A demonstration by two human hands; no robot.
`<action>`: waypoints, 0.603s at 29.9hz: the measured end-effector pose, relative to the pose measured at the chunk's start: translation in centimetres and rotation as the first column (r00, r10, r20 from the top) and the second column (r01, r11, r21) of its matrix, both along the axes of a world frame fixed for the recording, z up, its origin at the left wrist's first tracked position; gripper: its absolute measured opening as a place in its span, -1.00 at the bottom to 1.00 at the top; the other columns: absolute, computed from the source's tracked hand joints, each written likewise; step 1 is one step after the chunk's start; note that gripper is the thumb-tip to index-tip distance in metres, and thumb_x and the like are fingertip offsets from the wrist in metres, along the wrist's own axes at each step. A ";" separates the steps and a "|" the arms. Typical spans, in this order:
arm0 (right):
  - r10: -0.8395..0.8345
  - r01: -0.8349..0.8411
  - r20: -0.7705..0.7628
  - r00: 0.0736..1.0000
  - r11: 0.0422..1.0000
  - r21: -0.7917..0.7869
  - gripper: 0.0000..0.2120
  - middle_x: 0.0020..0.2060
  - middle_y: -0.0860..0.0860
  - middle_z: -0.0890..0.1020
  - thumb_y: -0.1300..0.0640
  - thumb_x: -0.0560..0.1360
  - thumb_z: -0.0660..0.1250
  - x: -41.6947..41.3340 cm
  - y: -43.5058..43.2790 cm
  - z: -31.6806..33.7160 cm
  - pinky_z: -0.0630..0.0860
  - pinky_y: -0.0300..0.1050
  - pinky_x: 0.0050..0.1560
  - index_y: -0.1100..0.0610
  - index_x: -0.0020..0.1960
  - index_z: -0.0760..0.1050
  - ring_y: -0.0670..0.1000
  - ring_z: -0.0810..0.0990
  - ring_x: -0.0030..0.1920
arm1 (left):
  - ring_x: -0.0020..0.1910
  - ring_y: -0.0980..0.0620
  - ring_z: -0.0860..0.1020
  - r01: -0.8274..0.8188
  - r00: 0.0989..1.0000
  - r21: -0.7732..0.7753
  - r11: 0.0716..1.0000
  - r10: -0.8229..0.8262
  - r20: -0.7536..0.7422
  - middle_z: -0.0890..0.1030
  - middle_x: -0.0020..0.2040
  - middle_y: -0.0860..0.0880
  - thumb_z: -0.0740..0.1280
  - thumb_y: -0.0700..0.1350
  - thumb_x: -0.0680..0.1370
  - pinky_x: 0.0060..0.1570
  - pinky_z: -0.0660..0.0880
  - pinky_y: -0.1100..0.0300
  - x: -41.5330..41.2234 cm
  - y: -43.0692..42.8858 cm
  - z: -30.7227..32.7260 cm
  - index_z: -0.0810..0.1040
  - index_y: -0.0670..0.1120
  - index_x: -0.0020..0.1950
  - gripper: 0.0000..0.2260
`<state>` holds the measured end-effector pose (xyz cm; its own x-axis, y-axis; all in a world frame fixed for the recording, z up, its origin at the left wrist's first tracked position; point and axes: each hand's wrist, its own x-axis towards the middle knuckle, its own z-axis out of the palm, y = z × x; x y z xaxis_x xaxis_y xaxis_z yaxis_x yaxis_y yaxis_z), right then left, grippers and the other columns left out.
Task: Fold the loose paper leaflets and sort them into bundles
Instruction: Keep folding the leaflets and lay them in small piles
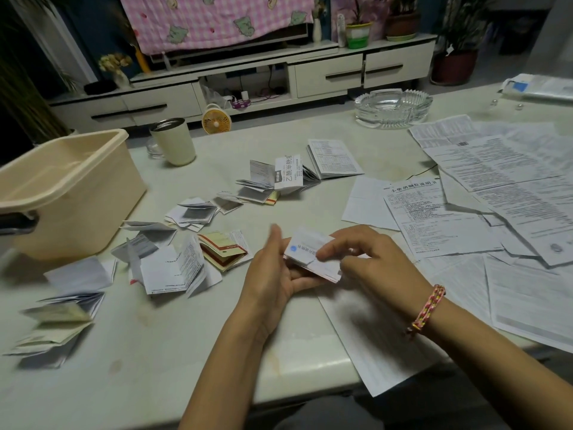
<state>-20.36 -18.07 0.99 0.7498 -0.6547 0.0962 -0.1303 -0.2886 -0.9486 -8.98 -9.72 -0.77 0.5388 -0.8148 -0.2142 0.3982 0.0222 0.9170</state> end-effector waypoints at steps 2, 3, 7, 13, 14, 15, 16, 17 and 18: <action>-0.008 0.007 -0.045 0.999 1.000 -0.022 -0.79 -0.07 -0.05 0.51 0.32 0.38 0.30 0.0 -0.1 0.1 0.35 -0.45 -0.17 0.04 -0.28 0.59 -0.21 0.45 -0.19 | -0.15 -0.14 0.67 0.028 0.999 0.017 0.999 -0.027 -0.024 0.67 -0.07 -0.24 -0.04 0.25 0.56 -0.14 0.62 -0.02 0.1 0.1 0.0 0.59 -0.23 0.01 -0.37; -0.009 0.006 -0.065 0.998 0.999 -0.047 -0.76 -0.10 -0.09 0.50 0.34 0.40 0.30 0.0 -0.1 0.1 0.35 -0.45 -0.18 0.05 -0.28 0.60 -0.20 0.45 -0.20 | -0.15 -0.13 0.67 0.030 0.999 0.037 0.999 -0.032 0.028 0.67 -0.09 -0.24 -0.01 0.27 0.53 -0.15 0.63 -0.02 0.0 0.1 0.0 0.60 -0.23 -0.01 -0.37; 0.017 -0.033 -0.104 0.994 0.987 -0.156 -0.81 -0.25 -0.14 0.48 0.34 0.40 0.35 0.0 -0.1 -0.1 0.36 -0.42 -0.19 0.09 -0.21 0.67 -0.18 0.46 -0.27 | -0.26 -0.09 0.62 -0.066 0.949 0.028 0.997 0.054 0.311 0.66 -0.23 -0.18 0.27 -0.01 0.53 -0.22 0.58 0.09 -0.5 0.2 -0.4 0.62 -0.20 -0.12 -0.73; -0.078 0.073 -0.044 0.996 0.991 -0.111 -0.75 -0.37 -0.06 0.62 0.35 0.35 0.43 0.2 -0.3 -0.6 0.49 -0.27 -0.21 -0.01 -0.31 0.63 -0.16 0.53 -0.34 | -0.27 0.01 0.52 -0.164 0.874 -0.013 0.986 0.151 0.461 0.60 -0.31 -0.08 0.31 -0.10 0.54 -0.18 0.43 0.15 -0.5 0.1 -0.5 0.63 -0.10 -0.27 -0.78; -0.091 0.088 -0.033 0.995 0.993 -0.074 -0.72 -0.39 -0.04 0.63 0.35 0.34 0.44 0.4 -0.2 -0.6 0.51 -0.20 -0.20 -0.03 -0.34 0.61 -0.11 0.54 -0.34 | -0.29 0.03 0.51 -0.181 0.870 -0.015 0.983 0.167 0.464 0.61 -0.33 -0.07 0.30 -0.11 0.55 -0.21 0.42 0.18 -0.5 0.1 -0.4 0.63 -0.08 -0.30 -0.76; -0.100 0.098 -0.027 0.995 0.994 -0.049 -0.70 -0.42 -0.05 0.62 0.35 0.34 0.44 0.5 -0.2 -0.6 0.51 -0.20 -0.22 -0.05 -0.36 0.60 -0.11 0.53 -0.36 | -0.30 0.04 0.50 -0.196 0.867 -0.016 0.980 0.181 0.465 0.60 -0.35 -0.06 0.29 -0.11 0.55 -0.24 0.41 0.21 -0.5 0.1 -0.4 0.63 -0.07 -0.33 -0.73; -0.104 0.103 -0.026 0.994 0.994 -0.035 -0.69 -0.44 -0.07 0.61 0.35 0.34 0.44 0.6 -0.2 -0.5 0.50 -0.23 -0.23 -0.05 -0.38 0.59 -0.12 0.53 -0.37 | -0.31 0.04 0.48 -0.215 0.863 -0.018 0.976 0.199 0.464 0.60 -0.36 -0.06 0.29 -0.11 0.55 -0.26 0.40 0.22 -0.5 0.1 -0.5 0.62 -0.07 -0.35 -0.71; -0.104 0.103 -0.028 0.994 0.994 -0.025 -0.67 -0.45 -0.09 0.61 0.36 0.34 0.44 0.8 -0.2 -0.4 0.50 -0.24 -0.23 -0.06 -0.39 0.59 -0.12 0.53 -0.38 | -0.31 0.02 0.48 -0.232 0.864 -0.018 0.973 0.215 0.455 0.60 -0.36 -0.08 0.27 -0.10 0.56 -0.26 0.41 0.21 -0.5 0.1 -0.5 0.62 -0.08 -0.35 -0.70; -0.099 0.098 -0.033 0.995 0.995 -0.015 -0.67 -0.44 -0.08 0.61 0.37 0.34 0.44 0.9 -0.2 -0.3 0.50 -0.23 -0.21 -0.06 -0.38 0.59 -0.11 0.53 -0.37 | -0.31 -0.01 0.50 -0.242 0.870 -0.012 0.970 0.223 0.440 0.60 -0.35 -0.11 0.25 -0.08 0.57 -0.24 0.43 0.17 -0.5 0.1 -0.6 0.62 -0.11 -0.33 -0.69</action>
<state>-19.47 -18.28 0.68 0.6846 -0.7243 0.0816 -0.1901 -0.2855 -0.9393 -9.46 -9.66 -1.34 0.7582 -0.6497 0.0546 -0.0529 0.0222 0.9984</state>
